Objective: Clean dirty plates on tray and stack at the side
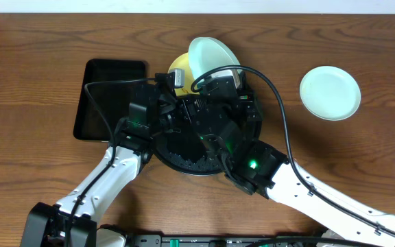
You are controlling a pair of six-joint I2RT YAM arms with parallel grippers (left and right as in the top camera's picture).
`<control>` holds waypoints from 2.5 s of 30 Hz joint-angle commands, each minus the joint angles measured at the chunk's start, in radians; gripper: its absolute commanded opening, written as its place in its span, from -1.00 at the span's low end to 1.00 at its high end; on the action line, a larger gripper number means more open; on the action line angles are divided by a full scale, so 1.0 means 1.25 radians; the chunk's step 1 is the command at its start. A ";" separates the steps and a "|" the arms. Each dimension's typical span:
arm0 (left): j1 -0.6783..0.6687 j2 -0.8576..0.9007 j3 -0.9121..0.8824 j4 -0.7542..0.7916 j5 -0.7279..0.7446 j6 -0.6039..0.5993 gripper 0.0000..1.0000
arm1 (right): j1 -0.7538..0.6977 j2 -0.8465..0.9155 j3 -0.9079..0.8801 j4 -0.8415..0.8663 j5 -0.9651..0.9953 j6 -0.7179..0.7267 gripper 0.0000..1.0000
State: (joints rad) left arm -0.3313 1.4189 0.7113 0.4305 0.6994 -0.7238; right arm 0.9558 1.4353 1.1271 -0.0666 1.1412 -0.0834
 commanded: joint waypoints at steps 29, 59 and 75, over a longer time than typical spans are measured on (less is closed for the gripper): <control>0.213 -0.035 0.006 0.273 0.107 -0.117 -0.85 | 0.008 -0.060 0.007 -0.049 0.008 0.021 -0.98; 0.303 -0.079 0.006 -0.201 0.053 0.118 -0.85 | -1.033 -0.009 0.024 -0.395 -1.054 0.293 -0.98; 0.298 -0.079 0.006 -0.209 0.052 0.152 -0.85 | -1.128 0.275 0.024 -0.224 -1.073 0.229 -0.42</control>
State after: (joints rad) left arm 0.0433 1.3331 0.7078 0.1638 0.7712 -0.5610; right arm -0.4507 1.7500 1.1397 -0.3637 -0.1867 0.2451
